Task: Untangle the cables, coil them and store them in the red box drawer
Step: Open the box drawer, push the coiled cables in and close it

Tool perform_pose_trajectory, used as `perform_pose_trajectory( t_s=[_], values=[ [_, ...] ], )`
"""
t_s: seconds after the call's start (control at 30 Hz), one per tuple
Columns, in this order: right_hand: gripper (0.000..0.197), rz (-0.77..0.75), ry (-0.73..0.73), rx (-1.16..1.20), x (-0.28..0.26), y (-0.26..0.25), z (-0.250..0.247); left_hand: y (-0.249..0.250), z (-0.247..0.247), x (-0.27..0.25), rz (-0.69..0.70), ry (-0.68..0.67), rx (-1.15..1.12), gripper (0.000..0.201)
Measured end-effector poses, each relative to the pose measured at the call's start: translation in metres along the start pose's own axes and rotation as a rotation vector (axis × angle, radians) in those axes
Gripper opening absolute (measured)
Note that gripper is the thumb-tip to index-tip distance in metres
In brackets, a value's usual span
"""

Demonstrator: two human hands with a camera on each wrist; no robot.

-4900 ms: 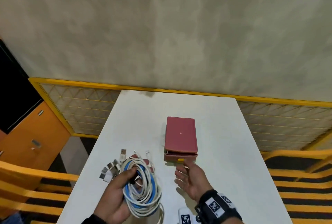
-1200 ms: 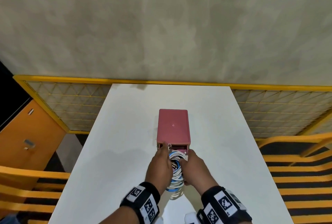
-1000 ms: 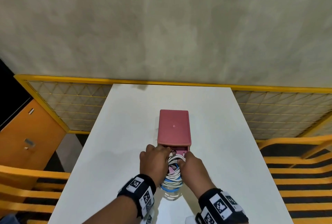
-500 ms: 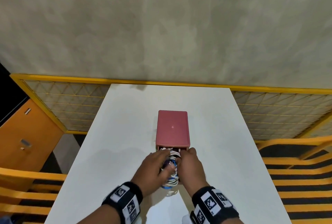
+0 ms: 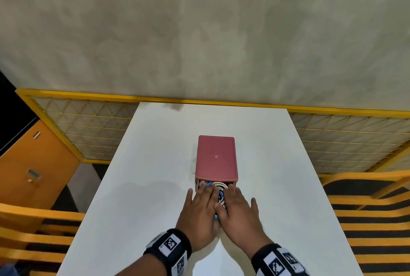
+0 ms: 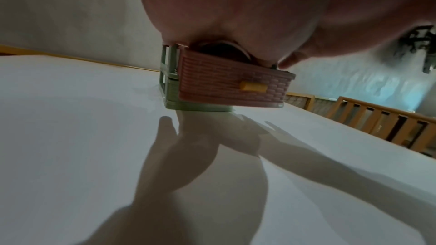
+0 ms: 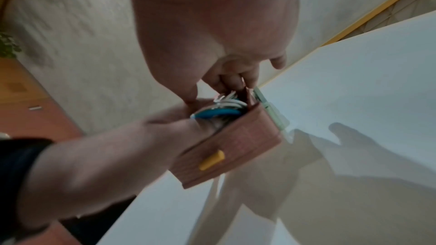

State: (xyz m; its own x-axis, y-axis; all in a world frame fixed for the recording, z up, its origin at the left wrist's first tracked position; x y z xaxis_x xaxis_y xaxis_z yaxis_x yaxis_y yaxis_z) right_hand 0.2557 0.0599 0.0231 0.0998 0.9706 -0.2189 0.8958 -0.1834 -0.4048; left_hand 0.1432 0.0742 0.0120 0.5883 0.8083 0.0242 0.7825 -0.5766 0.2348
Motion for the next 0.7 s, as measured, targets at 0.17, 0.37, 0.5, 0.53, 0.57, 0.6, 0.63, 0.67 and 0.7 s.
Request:
perform_pose_trajectory(
  t_s=[0.17,0.37,0.5,0.53,0.57,0.6,0.63,0.67,0.7],
  values=[
    [0.068,-0.124,-0.023,-0.282,-0.002,0.01,0.009,-0.008,0.011,-0.009,0.085,-0.045,0.102,0.075],
    [0.059,-0.124,0.024,-0.387,0.002,0.016,0.014,-0.008,0.013,-0.001,-0.033,-0.039,0.155,0.058],
    [0.058,-0.096,0.035,-0.363,0.0,0.017,0.016,-0.003,0.007,-0.002,-0.045,-0.013,0.107,0.053],
    [0.061,-0.091,0.027,-0.355,-0.001,0.019,0.017,-0.003,0.005,-0.005,-0.021,0.017,0.085,0.051],
    [0.062,-0.094,0.027,-0.355,-0.002,0.02,0.017,-0.003,0.005,-0.008,0.012,0.043,0.069,0.051],
    [0.065,-0.106,0.026,-0.357,-0.003,0.022,0.018,-0.004,0.006,-0.012,0.053,0.061,0.069,0.05],
    [0.07,-0.117,0.011,-0.357,-0.004,0.023,0.018,-0.005,0.008,-0.015,0.102,0.069,0.09,0.051],
    [0.078,-0.138,-0.002,-0.36,-0.005,0.024,0.019,-0.007,0.012,-0.019,0.152,0.054,0.125,0.052],
    [0.086,-0.157,-0.02,-0.362,-0.006,0.025,0.02,-0.008,0.016,-0.022,0.191,0.02,0.162,0.056]
  ],
)
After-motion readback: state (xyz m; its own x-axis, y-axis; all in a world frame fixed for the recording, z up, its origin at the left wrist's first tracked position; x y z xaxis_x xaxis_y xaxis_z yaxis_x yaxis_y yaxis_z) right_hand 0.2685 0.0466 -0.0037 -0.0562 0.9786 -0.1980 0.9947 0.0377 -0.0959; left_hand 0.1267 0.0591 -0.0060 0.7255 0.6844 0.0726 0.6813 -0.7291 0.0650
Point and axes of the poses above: each hand's wrist, its own x-axis towards the middle knuckle, its own z-axis out of the palm, y = z × x, the point moved 7 cm from there along x, towards the middle knuckle, and after that the axes turned 2 degrees about z, right-handed, at the moved point
